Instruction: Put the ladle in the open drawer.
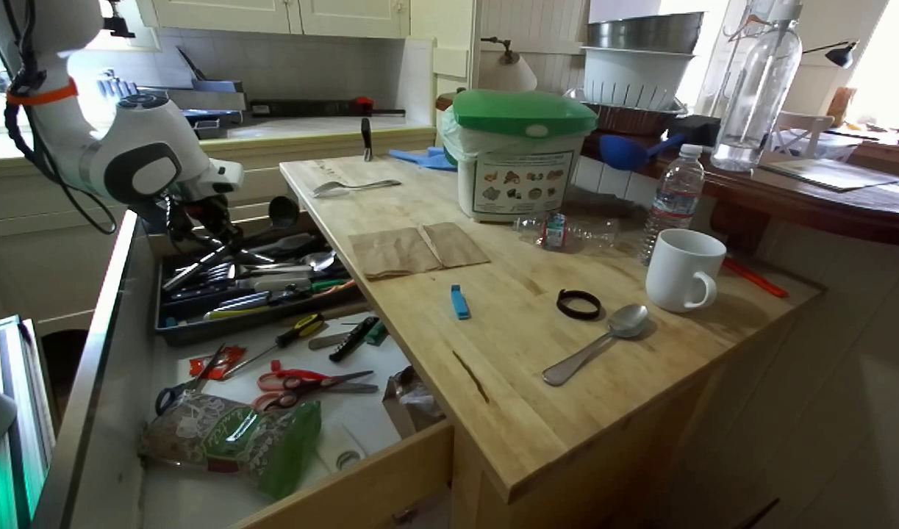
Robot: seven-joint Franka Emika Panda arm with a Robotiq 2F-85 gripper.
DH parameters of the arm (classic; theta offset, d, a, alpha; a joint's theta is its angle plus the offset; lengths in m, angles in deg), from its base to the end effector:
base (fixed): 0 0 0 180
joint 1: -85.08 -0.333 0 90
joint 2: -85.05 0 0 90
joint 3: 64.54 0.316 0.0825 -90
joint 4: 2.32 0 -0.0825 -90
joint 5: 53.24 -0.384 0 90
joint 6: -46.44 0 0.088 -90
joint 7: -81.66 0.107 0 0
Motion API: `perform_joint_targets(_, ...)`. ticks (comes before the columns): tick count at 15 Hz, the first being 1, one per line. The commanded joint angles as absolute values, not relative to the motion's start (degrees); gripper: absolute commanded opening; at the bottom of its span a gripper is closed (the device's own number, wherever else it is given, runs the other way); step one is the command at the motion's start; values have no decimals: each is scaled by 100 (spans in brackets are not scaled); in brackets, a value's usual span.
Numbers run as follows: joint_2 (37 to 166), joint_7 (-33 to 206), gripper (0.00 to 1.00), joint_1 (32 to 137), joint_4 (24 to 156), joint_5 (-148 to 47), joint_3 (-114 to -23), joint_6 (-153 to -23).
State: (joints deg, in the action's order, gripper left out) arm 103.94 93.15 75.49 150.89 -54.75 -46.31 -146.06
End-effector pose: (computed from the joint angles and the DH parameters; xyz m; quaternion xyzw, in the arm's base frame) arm 0.3838 0.2096 0.1739 -0.9756 -0.1093 -0.1573 0.1071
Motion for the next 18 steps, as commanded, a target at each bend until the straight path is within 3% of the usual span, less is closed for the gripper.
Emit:
perform_joint_targets(1,10698,9805,6,8514,14975,-5228,-3825,-15059)
perform_joint_targets(8,11936,10091,6,11310,14681,-3836,-1872,-14937)
perform_joint_targets(13,12611,9779,6,12471,14701,-3820,-1212,-14660)
perform_joint_targets(14,12646,9783,48,12578,14735,-3930,-1147,-14664)
perform_joint_targets(15,12501,9851,48,12488,14782,-4136,-1203,-14722)
perform_joint_targets(18,11794,9984,71,11947,14930,-4698,-1390,-14755)
